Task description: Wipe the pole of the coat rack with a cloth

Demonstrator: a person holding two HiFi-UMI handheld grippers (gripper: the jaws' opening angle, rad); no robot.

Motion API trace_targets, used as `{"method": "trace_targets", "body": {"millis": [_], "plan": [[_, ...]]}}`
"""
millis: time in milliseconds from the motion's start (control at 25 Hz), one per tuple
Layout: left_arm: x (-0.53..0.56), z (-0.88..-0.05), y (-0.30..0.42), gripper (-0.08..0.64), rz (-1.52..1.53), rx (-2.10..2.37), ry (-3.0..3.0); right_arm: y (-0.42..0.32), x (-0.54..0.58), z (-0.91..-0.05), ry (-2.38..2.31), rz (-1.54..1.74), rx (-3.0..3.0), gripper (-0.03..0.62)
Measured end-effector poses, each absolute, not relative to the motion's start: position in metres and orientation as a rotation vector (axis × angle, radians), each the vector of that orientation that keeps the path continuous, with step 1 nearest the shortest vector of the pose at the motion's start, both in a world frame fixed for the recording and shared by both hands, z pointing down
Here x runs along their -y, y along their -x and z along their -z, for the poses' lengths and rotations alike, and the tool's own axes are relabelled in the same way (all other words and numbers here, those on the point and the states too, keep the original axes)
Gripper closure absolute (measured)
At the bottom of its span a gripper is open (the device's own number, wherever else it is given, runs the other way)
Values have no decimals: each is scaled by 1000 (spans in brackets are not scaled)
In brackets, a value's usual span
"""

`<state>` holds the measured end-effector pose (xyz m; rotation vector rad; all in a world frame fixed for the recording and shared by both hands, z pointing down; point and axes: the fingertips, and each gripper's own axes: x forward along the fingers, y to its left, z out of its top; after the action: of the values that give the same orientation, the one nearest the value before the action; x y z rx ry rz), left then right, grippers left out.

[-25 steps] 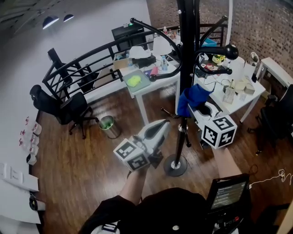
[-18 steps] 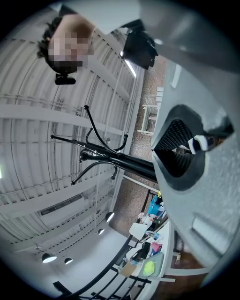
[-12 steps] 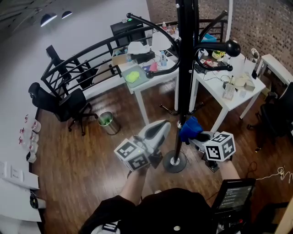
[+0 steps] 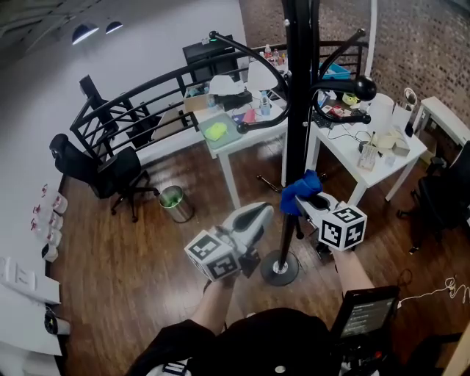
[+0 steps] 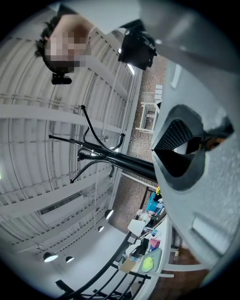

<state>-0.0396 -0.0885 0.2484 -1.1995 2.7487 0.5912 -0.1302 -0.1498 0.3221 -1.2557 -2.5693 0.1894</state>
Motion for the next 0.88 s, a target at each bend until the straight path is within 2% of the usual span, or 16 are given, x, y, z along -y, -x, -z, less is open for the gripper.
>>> {"method": "trace_targets", "body": {"millis": [280,440,720,880], "plan": [[82,-236,34,558,-566,-2725,1187,125,145,-115,1429,-204,2962,520],[81,-227,33,558,-540,-2709,1182,87,151,-25,1581,-193,3121,520],[81,-213,27,558,-502,-2690,1175,-39,184,38,2012,-168,3247,519],[82,-213,28,558,-503,-2691,1167,9,165,20,1909,-158,3205,518]]}}
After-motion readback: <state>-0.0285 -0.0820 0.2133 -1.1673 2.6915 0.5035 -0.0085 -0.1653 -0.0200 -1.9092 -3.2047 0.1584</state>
